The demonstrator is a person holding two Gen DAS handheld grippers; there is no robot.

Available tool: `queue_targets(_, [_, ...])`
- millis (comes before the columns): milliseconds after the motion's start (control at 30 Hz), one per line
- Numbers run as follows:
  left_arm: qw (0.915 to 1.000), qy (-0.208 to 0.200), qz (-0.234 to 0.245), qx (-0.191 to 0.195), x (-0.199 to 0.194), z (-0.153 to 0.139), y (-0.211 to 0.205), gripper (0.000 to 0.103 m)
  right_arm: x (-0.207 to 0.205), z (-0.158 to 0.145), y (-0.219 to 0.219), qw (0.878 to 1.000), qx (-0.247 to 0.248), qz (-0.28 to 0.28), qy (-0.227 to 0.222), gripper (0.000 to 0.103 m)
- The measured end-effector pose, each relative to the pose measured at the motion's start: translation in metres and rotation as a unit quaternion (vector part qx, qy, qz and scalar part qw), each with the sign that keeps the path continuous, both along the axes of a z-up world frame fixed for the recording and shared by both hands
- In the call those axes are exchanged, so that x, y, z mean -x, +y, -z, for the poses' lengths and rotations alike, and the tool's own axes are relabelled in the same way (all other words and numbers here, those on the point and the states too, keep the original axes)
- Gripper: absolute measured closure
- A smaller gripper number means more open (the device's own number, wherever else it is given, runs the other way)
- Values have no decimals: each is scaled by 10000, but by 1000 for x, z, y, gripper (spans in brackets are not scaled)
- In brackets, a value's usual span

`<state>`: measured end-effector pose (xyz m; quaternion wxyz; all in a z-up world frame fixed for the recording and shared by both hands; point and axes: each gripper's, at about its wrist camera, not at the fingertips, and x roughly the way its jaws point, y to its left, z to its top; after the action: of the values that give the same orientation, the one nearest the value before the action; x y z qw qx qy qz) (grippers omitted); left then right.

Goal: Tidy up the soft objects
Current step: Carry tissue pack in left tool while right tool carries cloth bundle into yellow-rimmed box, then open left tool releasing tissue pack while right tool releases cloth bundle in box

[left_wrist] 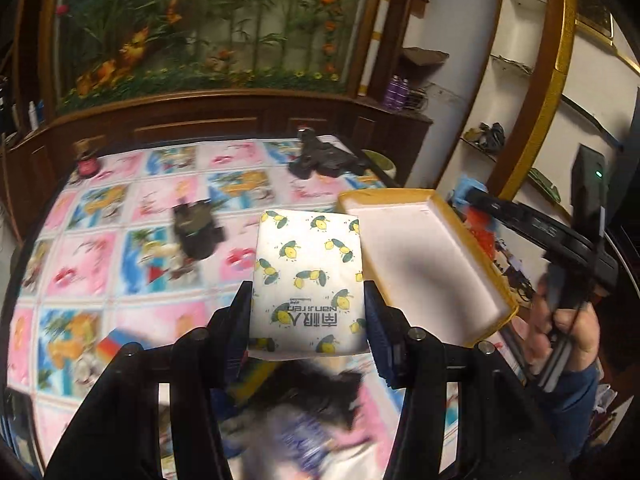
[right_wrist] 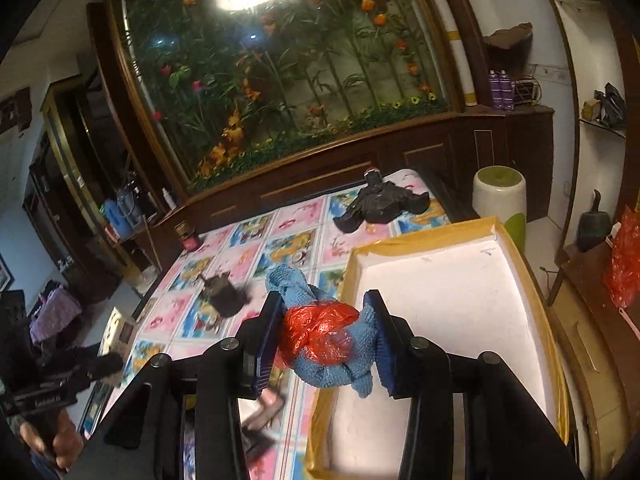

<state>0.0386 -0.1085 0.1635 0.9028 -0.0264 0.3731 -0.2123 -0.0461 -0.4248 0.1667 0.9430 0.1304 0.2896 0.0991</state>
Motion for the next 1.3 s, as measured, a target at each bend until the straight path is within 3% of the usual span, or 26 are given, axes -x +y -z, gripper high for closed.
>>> queue_targets(133, [9997,60,206,88,-31,-6,-55,53,-44,-4,-16,9986,-197,486,-56,62])
queue_targets(200, [9994,181,286,82,-47,-2,-81,53,-77,7,-19,9971,-343,659,143,62])
queue_targets(367, [9983,483,171,-264,-102,35,-139,53,-149,42,-32,9910,-541,1116,512,62])
queue_targets(567, [9936,986,53,-557,-156,81,-189,53,-196,73,-58,9838,-564,1348,1037,62])
queue_targets(633, [9922,1066,57,-649,-160,92,-203,53,-209,77,-70,9777,-911,1502,1149,62])
queue_targets(867, [9878,1266,135,-897,-159,117,-227,52,-254,71,-71,9695,-1074,1714,1381,61])
queue_targets(1133, [9874,1253,60,-969,-162,118,-228,51,-304,53,-56,9685,-898,1701,1582,54])
queue_targets(1267, [9872,1225,55,-1017,-159,117,-228,51,-331,39,-47,9699,-772,1646,1621,37])
queue_targets(1300, [9873,1240,55,-988,-159,116,-227,51,-326,39,-49,9709,-732,1642,1582,36])
